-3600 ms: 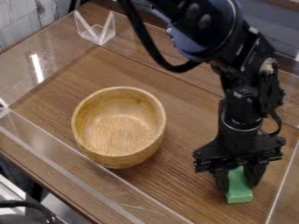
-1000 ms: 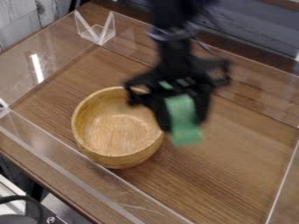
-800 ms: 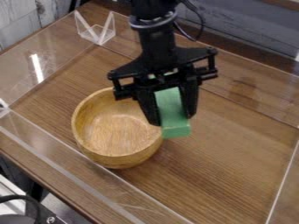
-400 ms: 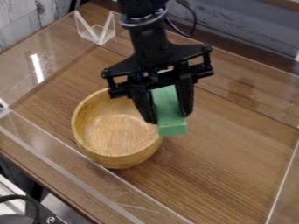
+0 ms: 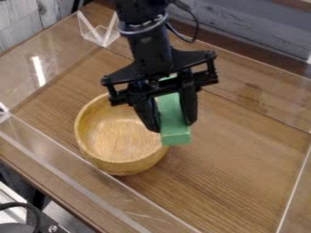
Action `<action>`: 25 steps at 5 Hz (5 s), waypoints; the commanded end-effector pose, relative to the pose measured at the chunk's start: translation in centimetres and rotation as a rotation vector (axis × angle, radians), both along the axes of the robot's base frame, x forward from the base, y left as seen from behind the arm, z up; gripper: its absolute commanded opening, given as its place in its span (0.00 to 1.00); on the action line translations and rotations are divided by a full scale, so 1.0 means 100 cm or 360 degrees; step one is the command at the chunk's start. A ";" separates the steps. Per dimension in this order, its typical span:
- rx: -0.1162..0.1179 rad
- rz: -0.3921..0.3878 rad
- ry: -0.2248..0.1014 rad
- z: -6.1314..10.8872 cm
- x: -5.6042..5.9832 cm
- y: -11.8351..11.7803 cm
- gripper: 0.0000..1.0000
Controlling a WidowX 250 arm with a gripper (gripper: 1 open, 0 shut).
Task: Put the green block in the brown bowl
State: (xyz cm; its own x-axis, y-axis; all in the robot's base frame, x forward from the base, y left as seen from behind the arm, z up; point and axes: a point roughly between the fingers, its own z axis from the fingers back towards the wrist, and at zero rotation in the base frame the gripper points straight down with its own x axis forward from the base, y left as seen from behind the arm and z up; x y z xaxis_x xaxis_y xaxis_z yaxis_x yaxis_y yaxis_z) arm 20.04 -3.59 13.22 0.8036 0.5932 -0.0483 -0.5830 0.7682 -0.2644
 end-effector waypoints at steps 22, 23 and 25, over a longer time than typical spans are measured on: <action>-0.0032 -0.0406 -0.0219 0.001 -0.005 0.027 0.00; -0.0030 -0.0413 -0.0220 0.000 -0.005 0.027 0.00; -0.0026 -0.0426 -0.0221 -0.002 -0.004 0.028 0.00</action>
State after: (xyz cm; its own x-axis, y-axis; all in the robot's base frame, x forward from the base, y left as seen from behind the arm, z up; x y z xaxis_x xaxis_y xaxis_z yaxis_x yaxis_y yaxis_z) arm 19.18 -0.97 12.49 0.9327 0.3582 0.0409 -0.3247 0.8838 -0.3368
